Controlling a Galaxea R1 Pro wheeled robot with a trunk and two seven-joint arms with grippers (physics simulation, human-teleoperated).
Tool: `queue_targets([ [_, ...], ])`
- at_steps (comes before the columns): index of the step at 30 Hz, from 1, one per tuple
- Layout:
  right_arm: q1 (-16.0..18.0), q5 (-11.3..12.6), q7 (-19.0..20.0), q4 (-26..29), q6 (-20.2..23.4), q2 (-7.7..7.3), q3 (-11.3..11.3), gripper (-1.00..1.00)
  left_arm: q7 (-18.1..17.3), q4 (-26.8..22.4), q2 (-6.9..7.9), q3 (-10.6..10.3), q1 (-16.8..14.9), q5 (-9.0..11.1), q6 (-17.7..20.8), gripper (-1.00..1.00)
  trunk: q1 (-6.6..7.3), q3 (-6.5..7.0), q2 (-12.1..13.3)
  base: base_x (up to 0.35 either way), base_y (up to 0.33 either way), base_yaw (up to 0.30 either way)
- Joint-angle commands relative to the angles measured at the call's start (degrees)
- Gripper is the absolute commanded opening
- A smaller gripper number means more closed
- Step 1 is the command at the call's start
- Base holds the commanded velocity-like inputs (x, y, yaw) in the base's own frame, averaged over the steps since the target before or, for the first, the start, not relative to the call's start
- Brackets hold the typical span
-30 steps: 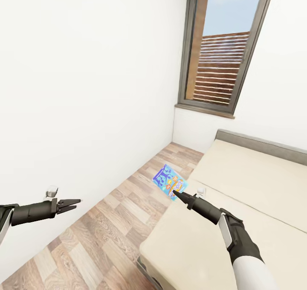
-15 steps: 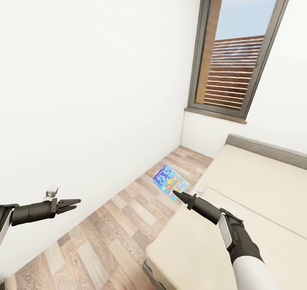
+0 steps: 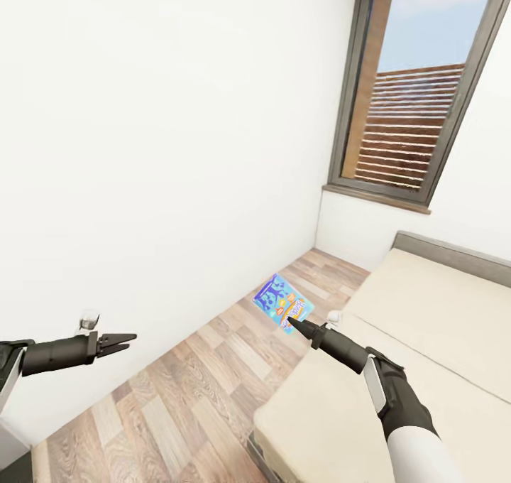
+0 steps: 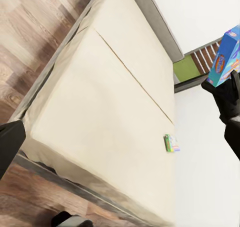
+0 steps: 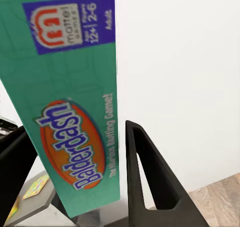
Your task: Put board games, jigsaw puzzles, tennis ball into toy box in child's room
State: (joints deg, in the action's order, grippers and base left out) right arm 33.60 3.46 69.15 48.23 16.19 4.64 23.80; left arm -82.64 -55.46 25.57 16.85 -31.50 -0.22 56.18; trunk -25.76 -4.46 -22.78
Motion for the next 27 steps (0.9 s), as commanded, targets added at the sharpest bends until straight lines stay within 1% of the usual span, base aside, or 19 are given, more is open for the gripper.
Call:
queue_targets([
  [1,0.1,0.1,0.2,0.0,0.6,0.05,0.2,-1.00,-0.2,0.0,0.01,-0.2,-0.1,0.0,0.6,1.00,-0.02,-0.11,-0.1,-0.188,0.000,0.053],
  [5,0.1,0.1,0.2,0.0,0.6,0.03,0.3,-1.00,-0.2,0.0,0.01,-0.6,-0.1,0.0,0.6,1.00,-0.02,-0.06,-0.1,-0.188,0.000,0.035],
  [8,0.1,0.1,0.2,0.1,0.6,0.02,0.3,-1.00,-0.2,0.0,0.01,-0.7,-0.1,0.0,0.6,1.00,-0.02,-0.03,-0.1,-0.064,0.000,0.172],
  [15,0.1,0.1,0.2,0.1,0.6,0.02,0.2,-1.00,-0.2,0.0,0.01,-0.8,-0.1,0.0,0.6,1.00,-0.02,0.12,-0.1,-0.040,0.000,0.259],
  [21,0.1,0.1,0.1,0.0,0.6,0.08,0.2,-1.00,-0.2,0.0,0.01,-0.8,-0.1,0.0,0.6,1.00,-0.02,0.25,-0.1,-0.164,0.000,0.279],
  [27,0.1,0.1,-1.2,0.0,0.6,0.11,0.2,-1.00,-0.2,0.0,0.01,-0.8,-0.1,0.0,0.6,1.00,-0.02,0.39,-0.1,-0.060,0.000,0.280],
])
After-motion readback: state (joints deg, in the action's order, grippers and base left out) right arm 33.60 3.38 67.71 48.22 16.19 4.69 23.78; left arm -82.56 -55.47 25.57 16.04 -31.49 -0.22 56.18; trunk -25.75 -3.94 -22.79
